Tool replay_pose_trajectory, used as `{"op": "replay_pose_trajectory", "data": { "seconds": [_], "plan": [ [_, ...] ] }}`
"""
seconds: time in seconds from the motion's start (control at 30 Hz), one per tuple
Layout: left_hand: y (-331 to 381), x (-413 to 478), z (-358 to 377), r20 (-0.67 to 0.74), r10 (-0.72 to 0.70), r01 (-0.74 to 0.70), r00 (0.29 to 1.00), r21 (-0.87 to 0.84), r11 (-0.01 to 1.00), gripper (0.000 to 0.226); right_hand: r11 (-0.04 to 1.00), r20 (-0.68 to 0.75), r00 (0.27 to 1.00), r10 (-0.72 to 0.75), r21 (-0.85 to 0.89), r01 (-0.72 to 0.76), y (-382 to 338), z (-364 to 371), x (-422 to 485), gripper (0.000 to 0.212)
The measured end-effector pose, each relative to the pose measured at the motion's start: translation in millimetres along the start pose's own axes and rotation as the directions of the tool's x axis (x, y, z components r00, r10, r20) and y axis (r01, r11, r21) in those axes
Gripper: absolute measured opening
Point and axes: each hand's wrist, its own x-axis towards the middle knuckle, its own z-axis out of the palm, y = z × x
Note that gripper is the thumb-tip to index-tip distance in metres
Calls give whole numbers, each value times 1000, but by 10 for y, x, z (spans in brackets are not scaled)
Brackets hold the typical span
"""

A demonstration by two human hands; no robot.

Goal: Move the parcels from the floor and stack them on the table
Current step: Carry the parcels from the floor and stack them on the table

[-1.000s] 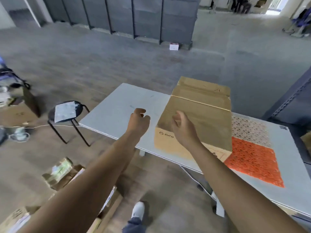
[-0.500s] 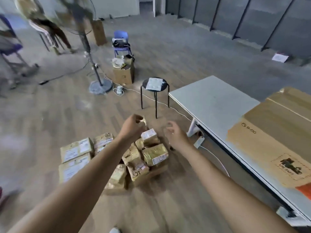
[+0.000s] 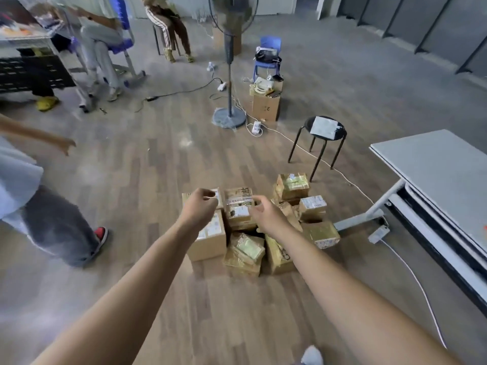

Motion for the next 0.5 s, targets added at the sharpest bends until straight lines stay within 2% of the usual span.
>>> {"op": "replay_pose_trajectory", "data": {
  "seconds": [0.2, 0.5],
  "plan": [
    [-474, 377, -616, 2, -110, 110, 994, -41, 993, 28, 998, 16, 998, 64, -4, -64, -267, 573, 288, 44],
    [-904, 1514, -721, 19, -237, 236, 971, 48, 971, 23, 970, 62, 976, 208, 118, -214, -77, 1078, 1502, 44]
  ]
}}
